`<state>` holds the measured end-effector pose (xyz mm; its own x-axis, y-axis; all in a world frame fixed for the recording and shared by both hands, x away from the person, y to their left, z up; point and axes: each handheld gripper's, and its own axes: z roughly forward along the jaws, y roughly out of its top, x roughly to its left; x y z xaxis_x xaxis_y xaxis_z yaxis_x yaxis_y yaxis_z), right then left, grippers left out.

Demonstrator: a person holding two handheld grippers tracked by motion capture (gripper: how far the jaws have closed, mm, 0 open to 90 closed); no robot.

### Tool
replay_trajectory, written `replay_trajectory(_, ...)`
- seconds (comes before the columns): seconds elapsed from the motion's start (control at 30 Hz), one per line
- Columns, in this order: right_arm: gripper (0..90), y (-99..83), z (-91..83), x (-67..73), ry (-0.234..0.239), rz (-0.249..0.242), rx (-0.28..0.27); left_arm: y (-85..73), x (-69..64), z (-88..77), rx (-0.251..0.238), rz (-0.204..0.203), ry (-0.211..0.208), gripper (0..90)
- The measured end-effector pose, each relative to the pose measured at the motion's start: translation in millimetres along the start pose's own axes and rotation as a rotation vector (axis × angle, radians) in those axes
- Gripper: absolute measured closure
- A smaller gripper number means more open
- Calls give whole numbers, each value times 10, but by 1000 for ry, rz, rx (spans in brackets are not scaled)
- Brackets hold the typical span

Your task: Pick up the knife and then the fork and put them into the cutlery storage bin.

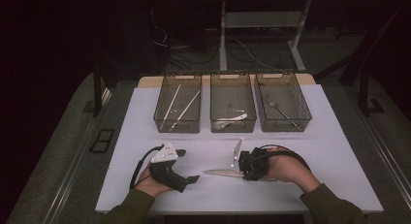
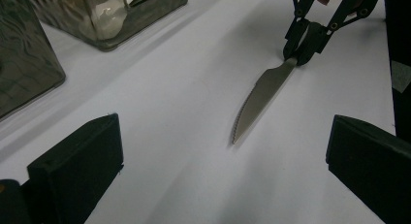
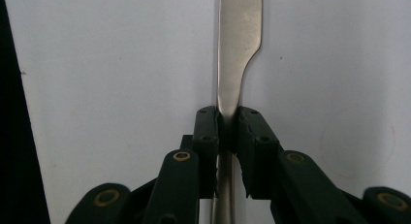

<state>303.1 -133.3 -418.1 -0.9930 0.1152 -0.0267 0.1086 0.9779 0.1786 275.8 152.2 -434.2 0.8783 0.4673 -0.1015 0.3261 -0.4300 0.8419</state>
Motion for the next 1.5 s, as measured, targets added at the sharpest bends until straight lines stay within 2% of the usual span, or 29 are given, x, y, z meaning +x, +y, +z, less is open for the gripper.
replay_trajectory(0.1, 785, 44, 9, 3, 2, -8, 28, 1, -2, -4, -1, -3, 1, 0)
replay_trajectory(0.2, 794, 58, 7, 21, -13, 4, 41, 1, 0, -7, 0, -1, 2, 0)
replay_trajectory(0.4, 796, 13, -7, 17, -6, 31, 9, 2, -4, -10, -5, -5, 2, 0)
replay_trajectory(0.57, 796, -71, -74, -40, 4, 92, -48, 2, -2, -11, -6, -6, 2, 0)
replay_trajectory(0.8, 797, -235, -220, -136, -7, 198, -143, 3, -4, -13, -8, -5, 3, 0)
replay_trajectory(1.03, 800, -427, -373, -244, -38, 309, -232, 2, -6, -11, -7, -6, 3, 0)
replay_trajectory(1.27, 800, -588, -486, -316, -34, 385, -307, 3, -6, -12, -7, -4, 2, 0)
replay_trajectory(1.3, 800, -612, -509, -327, -49, 392, -314, 2, -7, -12, -8, -6, 2, 0)
replay_trajectory(1.5, 800, -739, -676, -392, -71, 448, -359, 3, -1, -9, -4, -2, 0, 0)
